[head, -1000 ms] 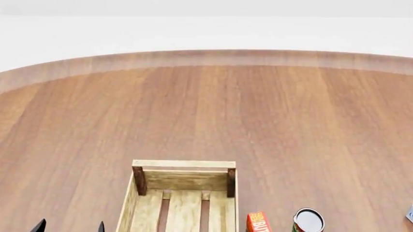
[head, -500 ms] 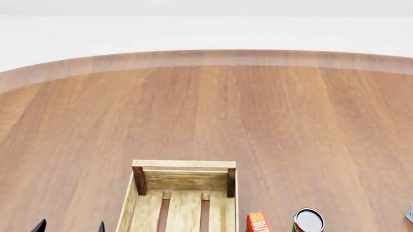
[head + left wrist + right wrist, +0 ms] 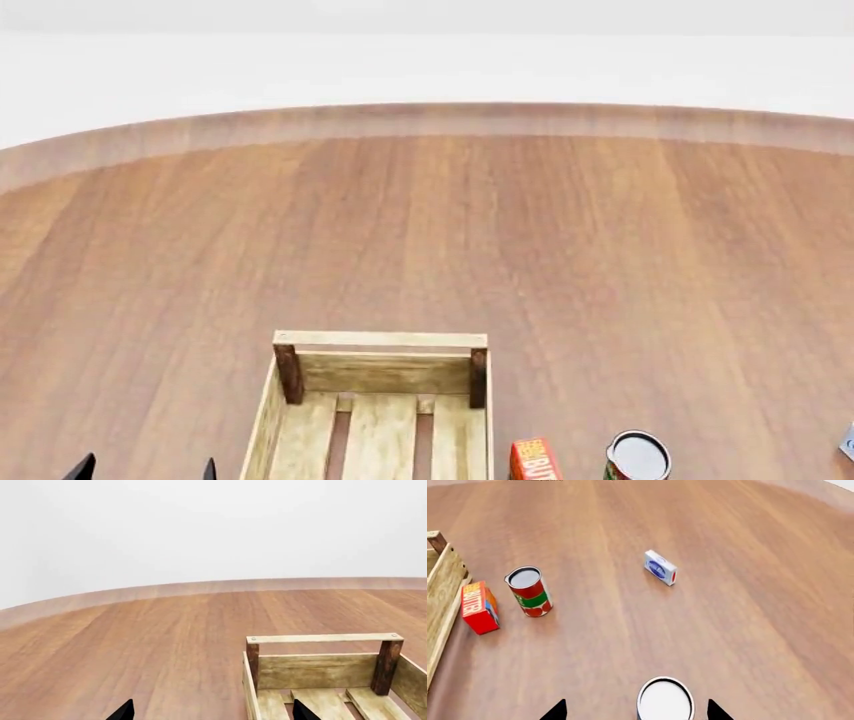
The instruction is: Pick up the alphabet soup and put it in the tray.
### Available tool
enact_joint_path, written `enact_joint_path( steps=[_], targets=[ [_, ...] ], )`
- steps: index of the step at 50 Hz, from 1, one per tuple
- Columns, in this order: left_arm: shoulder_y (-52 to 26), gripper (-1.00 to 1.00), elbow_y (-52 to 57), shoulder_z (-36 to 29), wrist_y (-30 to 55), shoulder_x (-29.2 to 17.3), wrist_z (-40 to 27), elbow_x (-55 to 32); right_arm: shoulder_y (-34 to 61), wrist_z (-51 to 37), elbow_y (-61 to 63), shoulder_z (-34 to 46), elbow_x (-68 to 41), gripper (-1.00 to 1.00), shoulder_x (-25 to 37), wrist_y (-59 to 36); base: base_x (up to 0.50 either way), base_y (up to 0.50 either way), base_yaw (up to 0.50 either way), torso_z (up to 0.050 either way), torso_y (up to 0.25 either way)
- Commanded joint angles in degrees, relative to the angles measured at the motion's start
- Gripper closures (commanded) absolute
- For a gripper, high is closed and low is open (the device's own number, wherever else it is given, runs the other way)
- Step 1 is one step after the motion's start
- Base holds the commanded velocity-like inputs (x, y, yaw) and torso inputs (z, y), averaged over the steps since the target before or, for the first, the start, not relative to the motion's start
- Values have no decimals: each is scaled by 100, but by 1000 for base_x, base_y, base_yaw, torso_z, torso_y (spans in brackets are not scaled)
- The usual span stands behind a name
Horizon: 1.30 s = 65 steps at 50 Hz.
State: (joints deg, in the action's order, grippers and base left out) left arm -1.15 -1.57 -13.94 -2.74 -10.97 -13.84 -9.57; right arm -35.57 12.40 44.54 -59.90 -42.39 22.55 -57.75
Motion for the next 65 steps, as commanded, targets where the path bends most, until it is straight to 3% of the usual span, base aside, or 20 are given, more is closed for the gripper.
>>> enact_joint_path(
  steps=[1, 65],
  targets=[
    [2, -100, 9, -33, -3, -26, -34, -21, 152, 82, -493, 305, 348, -100, -131, 361, 0, 0, 0, 0, 0],
    [-71, -100, -61, -196, -44, -140, -170, -142, 1336, -296, -2537, 1713, 1233, -100, 44, 818, 0, 0, 0, 0, 0]
  ],
)
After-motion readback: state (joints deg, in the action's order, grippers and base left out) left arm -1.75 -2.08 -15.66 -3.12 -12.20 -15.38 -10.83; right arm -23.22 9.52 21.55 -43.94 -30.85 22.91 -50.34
